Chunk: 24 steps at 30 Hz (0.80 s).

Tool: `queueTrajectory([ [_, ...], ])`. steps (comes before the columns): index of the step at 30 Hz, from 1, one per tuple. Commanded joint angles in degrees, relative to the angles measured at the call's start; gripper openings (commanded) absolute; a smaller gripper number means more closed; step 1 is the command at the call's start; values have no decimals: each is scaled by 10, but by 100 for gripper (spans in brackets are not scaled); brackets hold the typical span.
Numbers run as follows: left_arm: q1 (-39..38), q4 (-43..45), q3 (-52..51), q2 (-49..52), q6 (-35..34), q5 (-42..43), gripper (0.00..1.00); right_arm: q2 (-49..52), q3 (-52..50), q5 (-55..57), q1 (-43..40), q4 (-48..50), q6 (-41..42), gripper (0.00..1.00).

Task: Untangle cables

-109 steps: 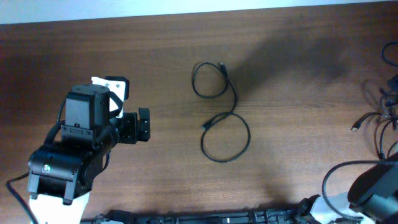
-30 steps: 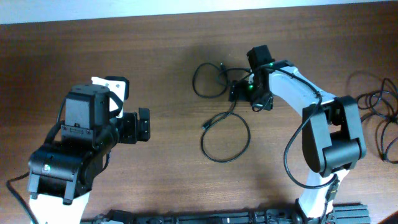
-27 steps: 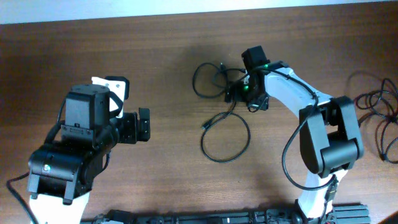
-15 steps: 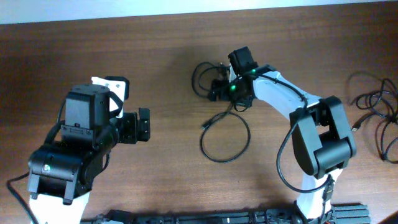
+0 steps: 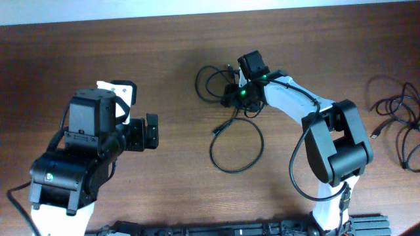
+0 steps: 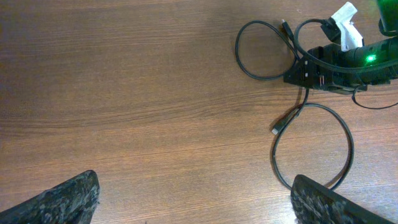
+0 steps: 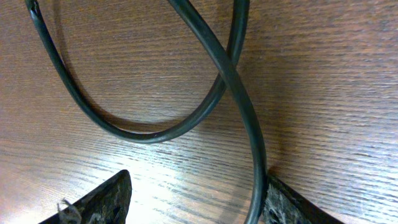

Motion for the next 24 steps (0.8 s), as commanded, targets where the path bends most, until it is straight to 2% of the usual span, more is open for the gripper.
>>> queueTrajectory([
  [1, 3, 1, 11, -1, 9, 7, 99, 14, -10, 61, 6, -6, -1, 61],
  [7, 3, 1, 11, -1, 9, 7, 99, 14, -10, 84, 6, -11, -1, 57],
  [24, 3, 1, 11, 0, 9, 7, 99, 14, -10, 118, 6, -31, -1, 57],
])
